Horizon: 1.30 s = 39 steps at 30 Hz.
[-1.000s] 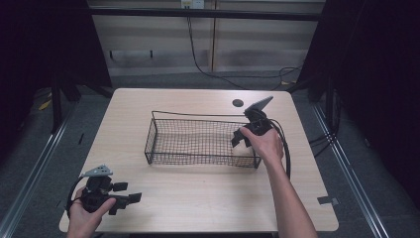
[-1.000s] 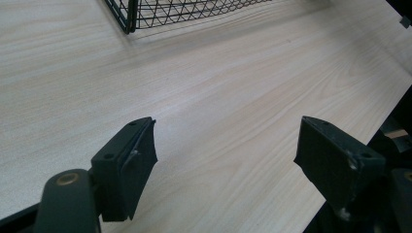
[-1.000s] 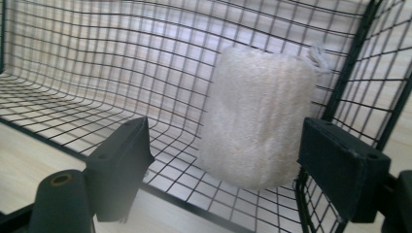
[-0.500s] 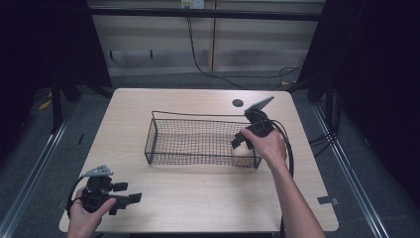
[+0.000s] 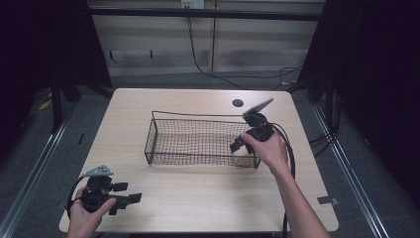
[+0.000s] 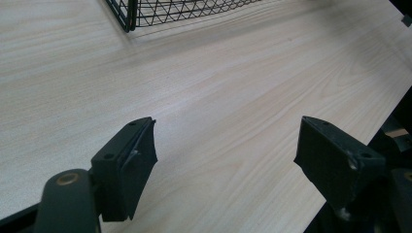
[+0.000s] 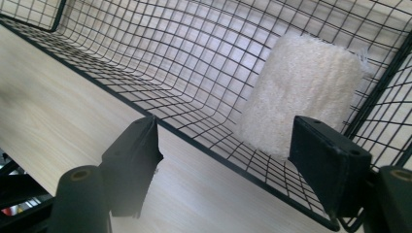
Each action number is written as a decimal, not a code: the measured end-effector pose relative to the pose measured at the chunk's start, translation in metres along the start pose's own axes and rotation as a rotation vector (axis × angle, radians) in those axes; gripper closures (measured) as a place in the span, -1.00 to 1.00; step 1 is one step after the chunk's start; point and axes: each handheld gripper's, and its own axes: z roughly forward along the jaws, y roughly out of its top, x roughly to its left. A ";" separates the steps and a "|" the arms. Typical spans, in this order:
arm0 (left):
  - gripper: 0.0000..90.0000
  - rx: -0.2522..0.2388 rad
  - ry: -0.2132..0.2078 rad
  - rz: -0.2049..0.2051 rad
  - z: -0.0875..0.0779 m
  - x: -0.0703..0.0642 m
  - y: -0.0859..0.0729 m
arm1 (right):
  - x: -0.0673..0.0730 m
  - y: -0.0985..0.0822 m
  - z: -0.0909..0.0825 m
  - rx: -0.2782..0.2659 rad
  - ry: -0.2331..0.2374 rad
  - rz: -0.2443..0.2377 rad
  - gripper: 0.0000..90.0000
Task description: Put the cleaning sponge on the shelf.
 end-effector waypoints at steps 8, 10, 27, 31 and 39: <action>-0.51 0.001 0.003 -0.001 0.000 0.000 0.000 | 0.004 -0.018 -0.005 -0.037 0.015 -0.039 -0.40; -0.51 0.001 0.004 0.001 0.000 0.000 0.000 | 0.004 -0.021 -0.006 -0.043 0.016 -0.043 -0.40; -0.51 0.003 0.006 -0.007 0.001 0.000 0.000 | 0.004 -0.060 -0.014 -0.120 0.043 -0.085 -0.47; -0.51 0.002 0.010 -0.007 0.001 0.000 0.000 | 0.002 -0.071 -0.013 -0.128 0.057 -0.083 -0.47; -0.51 0.004 0.009 -0.006 0.002 0.000 0.000 | -0.002 -0.090 -0.008 -0.129 0.067 -0.083 -0.47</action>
